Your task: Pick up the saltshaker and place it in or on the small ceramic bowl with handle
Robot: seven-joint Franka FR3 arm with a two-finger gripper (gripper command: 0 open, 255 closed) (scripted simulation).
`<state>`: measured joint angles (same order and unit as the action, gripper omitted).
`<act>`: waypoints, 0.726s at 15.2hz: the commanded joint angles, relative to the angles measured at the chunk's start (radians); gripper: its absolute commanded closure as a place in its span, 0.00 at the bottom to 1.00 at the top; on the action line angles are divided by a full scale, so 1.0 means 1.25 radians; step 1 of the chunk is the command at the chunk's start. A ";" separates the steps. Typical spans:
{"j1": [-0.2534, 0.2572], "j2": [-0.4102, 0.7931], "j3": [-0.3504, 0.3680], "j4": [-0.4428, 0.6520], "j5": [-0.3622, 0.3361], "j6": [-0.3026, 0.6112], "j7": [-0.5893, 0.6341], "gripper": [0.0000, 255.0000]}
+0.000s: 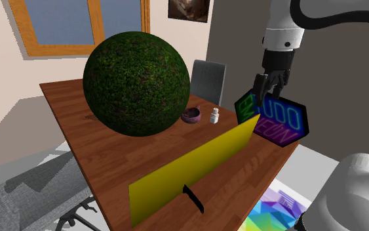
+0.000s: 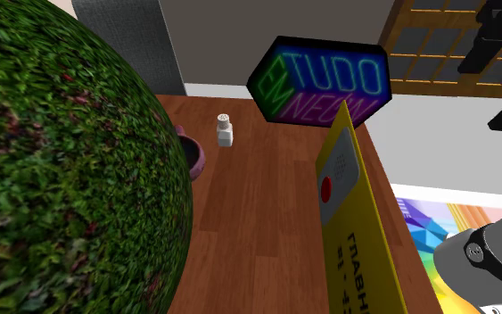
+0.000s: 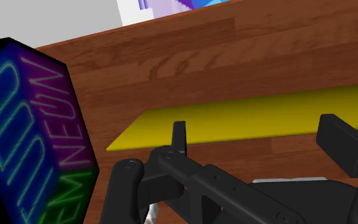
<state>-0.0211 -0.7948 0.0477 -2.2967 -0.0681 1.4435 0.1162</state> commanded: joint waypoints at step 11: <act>-0.025 0.173 -0.097 -0.042 -0.065 0.258 -0.104 0.00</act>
<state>-0.0493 -0.6049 -0.0616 -2.3478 -0.1433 1.7310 -0.0006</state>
